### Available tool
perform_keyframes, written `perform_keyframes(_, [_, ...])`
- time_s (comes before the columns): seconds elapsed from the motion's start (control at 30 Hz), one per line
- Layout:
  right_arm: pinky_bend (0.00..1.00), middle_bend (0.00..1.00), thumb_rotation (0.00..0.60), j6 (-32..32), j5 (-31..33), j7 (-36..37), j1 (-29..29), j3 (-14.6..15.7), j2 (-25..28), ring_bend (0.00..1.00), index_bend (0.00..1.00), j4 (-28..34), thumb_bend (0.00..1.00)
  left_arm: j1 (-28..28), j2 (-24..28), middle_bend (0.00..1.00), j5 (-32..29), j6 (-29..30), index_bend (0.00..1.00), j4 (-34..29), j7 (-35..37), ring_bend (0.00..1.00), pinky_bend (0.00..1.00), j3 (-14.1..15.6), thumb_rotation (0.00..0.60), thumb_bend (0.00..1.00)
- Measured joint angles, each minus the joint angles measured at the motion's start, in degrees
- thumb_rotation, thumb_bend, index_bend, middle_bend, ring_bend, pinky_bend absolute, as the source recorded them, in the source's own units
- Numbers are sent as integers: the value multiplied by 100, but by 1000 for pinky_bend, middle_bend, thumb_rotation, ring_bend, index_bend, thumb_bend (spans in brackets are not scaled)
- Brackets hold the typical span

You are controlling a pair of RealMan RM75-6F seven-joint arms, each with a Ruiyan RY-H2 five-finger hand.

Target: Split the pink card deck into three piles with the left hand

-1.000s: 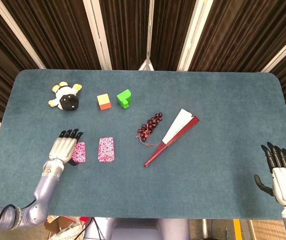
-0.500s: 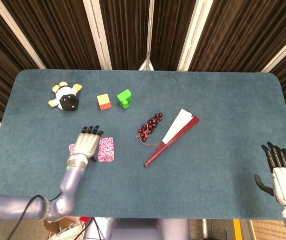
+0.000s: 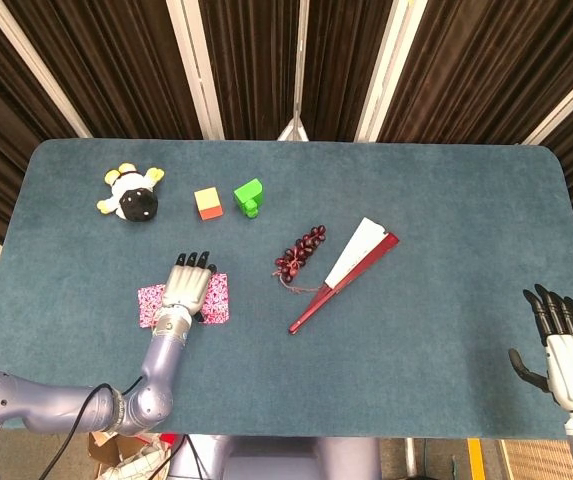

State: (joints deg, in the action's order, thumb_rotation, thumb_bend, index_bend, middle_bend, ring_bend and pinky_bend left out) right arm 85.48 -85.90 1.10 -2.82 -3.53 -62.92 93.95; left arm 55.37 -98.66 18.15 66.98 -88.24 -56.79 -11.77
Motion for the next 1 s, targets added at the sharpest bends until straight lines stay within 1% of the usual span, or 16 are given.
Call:
perform_keyframes(0.2, [51, 0, 600, 5, 7, -19, 5, 2, 1, 0, 0, 9, 366, 14, -79, 0, -14, -57, 301, 69, 19, 0, 1, 14, 600, 260])
perform_keyframes(0.3, [51, 0, 600, 9, 0, -18, 6, 3, 6, 0, 0, 12, 366, 12, -104, 0, 39, -59, 364, 86, 49, 0, 7, 26, 600, 307])
perform_keyframes(0.37, [51, 0, 600, 5, 1, -19, 6, 5, 2, 0, 0, 12, 366, 2, -110, 0, 115, -50, 424, 88, 85, 0, 11, 41, 600, 356])
perform_keyframes(0.5, [51, 0, 600, 8, 0, -15, 8, 6, 1, 0, 0, 13, 366, -21, -103, 0, 203, -28, 482, 79, 127, 0, 11, 71, 600, 416])
perform_keyframes(0.73, [51, 0, 600, 10, -4, 2, 9, 7, 7, 0, 0, 14, 366, -87, 13, 0, 330, -37, 504, -41, 269, 0, 11, 64, 600, 448])
perform_keyframes(1.0, [51, 0, 600, 10, 12, 9, 14, 4, 7, 0, 0, 12, 366, -169, 316, 0, 511, -48, 507, -431, 492, 0, 11, -4, 600, 448])
